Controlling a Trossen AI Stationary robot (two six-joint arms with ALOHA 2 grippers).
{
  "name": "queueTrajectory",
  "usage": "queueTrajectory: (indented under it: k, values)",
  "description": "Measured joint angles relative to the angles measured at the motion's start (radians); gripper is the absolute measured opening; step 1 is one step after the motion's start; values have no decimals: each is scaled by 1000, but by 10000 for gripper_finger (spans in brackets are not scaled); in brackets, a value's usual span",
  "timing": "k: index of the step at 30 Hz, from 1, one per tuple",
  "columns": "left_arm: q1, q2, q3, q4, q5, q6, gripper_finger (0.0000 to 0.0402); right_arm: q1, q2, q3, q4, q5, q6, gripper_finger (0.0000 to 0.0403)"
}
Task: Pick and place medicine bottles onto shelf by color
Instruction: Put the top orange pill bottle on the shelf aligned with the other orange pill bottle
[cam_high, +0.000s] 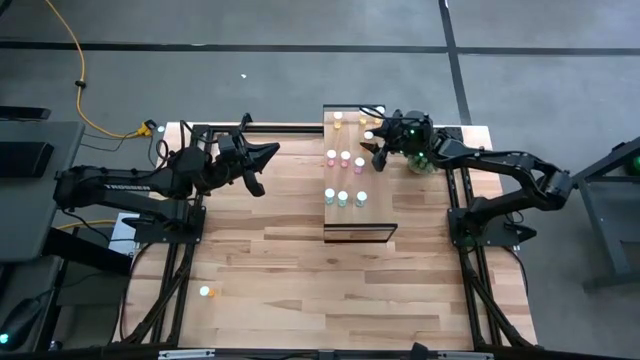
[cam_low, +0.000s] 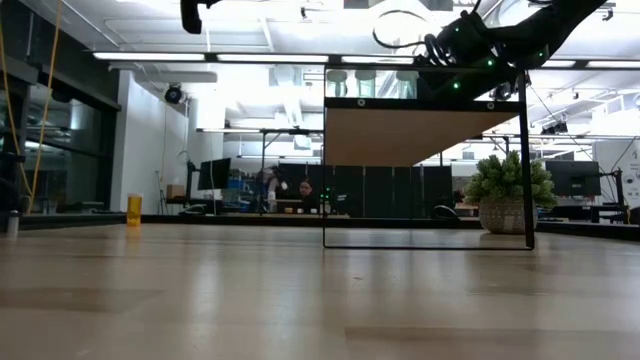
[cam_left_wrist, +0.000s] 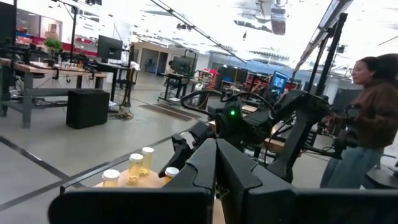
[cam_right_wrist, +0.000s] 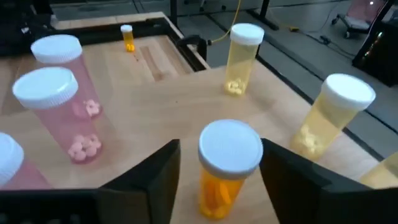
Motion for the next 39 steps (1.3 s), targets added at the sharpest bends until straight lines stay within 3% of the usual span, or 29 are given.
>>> queueTrajectory:
  k: [10,14,19,25,32,39]
  values:
    - [0,0,0,0,0,0,0,0,-84,0,11,-13,80,232]
    - [0,0,0,0,2,0,0,0,-162,0,7,-17,138,232]
    - [0,-7,0,-1,57,2,0,21,-296,0,7,-95,280,232]
    - [0,-39,0,-28,178,26,0,139,-438,0,7,-117,384,232]
    - [0,-98,1,-114,187,26,0,345,-487,0,-39,-40,377,232]
    - [0,-142,1,-158,188,26,1,459,-487,0,-38,49,357,223]
